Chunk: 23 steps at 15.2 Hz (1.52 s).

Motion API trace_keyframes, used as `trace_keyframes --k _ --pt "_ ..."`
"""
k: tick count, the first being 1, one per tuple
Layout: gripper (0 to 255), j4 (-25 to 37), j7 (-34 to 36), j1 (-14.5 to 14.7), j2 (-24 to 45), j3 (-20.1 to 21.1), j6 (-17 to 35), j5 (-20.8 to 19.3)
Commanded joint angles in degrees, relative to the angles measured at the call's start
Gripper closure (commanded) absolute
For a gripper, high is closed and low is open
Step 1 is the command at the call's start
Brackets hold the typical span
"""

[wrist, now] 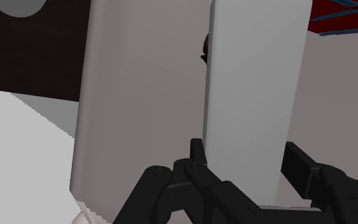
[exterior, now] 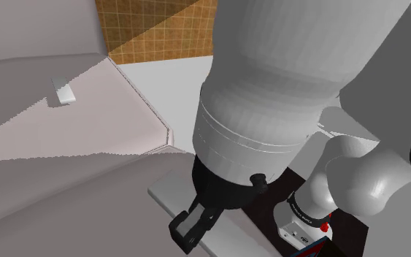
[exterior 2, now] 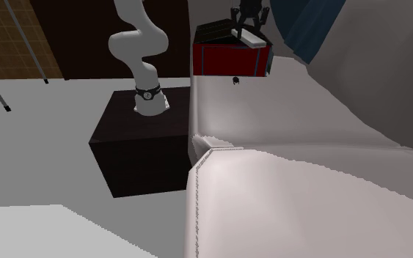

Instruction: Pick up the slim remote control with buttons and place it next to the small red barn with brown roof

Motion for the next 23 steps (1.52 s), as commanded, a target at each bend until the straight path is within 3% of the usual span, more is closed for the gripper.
trace_keyframes --k 1,23 --pt "255 -1.5 -0.1 0.1 -0.1 0.2 1.5 0.2" --pt "255 -15.1 0.4 -0.1 4.2 5.3 19.1 0.9"
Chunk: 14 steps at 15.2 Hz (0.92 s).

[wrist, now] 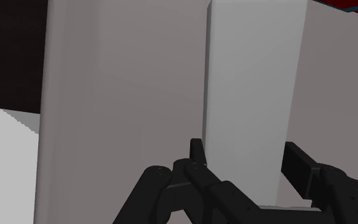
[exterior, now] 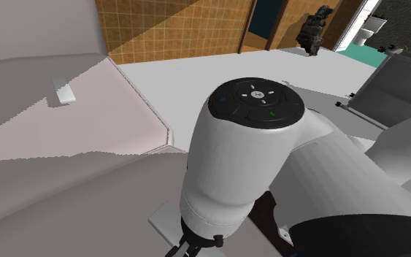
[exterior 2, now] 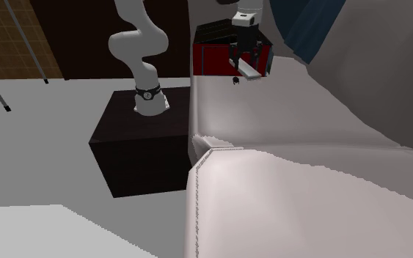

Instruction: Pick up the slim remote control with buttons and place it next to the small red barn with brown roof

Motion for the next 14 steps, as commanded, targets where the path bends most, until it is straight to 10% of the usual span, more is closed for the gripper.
trace_keyframes --k 1,14 --pt "255 -1.1 0.2 -0.1 0.6 0.6 1.7 0.0" --pt "255 -6.5 3.0 -2.1 7.8 5.0 13.5 -3.1"
